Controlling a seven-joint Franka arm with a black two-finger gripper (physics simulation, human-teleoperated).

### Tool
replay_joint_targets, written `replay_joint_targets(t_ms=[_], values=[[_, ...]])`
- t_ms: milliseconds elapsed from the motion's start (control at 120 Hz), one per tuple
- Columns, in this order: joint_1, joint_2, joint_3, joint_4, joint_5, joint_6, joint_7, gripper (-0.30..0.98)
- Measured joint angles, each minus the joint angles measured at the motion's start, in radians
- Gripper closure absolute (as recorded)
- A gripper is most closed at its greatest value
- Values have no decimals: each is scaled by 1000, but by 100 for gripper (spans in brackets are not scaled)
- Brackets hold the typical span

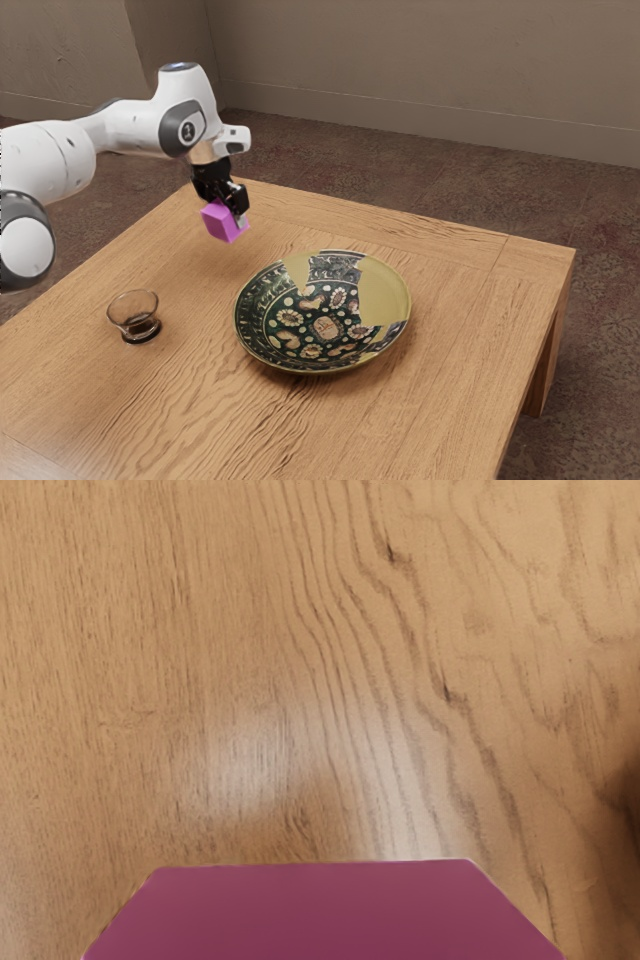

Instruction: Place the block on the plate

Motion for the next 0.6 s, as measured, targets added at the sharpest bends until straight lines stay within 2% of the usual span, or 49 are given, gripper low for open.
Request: replay_joint_targets(t_ms=[350, 442, 600], values=[[-298, -33, 4, -20, -38, -53, -45, 25], [-330, -49, 8, -84, -53, -53, -62, 25], [-334, -146, 31, -233, -80, -33, -89, 25]])
